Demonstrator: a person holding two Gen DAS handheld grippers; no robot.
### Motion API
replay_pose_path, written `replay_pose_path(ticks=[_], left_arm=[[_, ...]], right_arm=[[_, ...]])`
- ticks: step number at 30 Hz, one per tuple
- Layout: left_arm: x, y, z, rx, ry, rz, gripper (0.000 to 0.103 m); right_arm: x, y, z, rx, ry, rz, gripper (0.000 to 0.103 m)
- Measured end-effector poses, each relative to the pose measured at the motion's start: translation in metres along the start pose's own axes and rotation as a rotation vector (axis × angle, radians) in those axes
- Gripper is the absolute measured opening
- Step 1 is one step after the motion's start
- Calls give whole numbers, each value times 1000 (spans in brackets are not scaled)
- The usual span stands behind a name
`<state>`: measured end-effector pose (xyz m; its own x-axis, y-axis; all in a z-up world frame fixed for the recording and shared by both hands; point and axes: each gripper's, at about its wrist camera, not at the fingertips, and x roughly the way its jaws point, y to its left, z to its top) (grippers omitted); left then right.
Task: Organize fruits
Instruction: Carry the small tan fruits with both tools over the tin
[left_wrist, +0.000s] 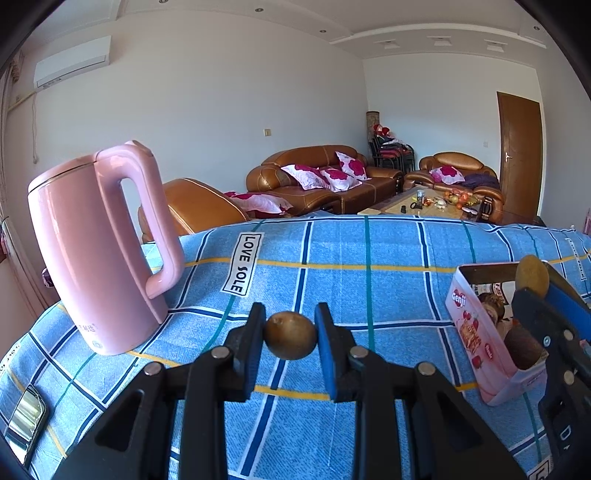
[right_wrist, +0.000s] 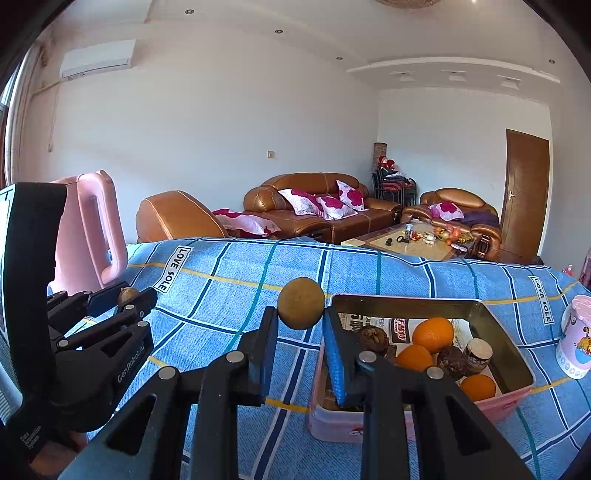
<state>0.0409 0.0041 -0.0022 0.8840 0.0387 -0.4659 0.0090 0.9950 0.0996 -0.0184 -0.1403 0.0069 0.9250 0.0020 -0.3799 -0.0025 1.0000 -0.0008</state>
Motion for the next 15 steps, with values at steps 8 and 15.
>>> replay_pose_path(ticks=[8,15], left_arm=[[-9,-20,-3,17,1,-10,29],[-10,-29,-3,9,8,-33,29]], right_arm=[[-4,-16,-2,15,11,-12,27],[-10,-29,-3,13,10,-25,27]])
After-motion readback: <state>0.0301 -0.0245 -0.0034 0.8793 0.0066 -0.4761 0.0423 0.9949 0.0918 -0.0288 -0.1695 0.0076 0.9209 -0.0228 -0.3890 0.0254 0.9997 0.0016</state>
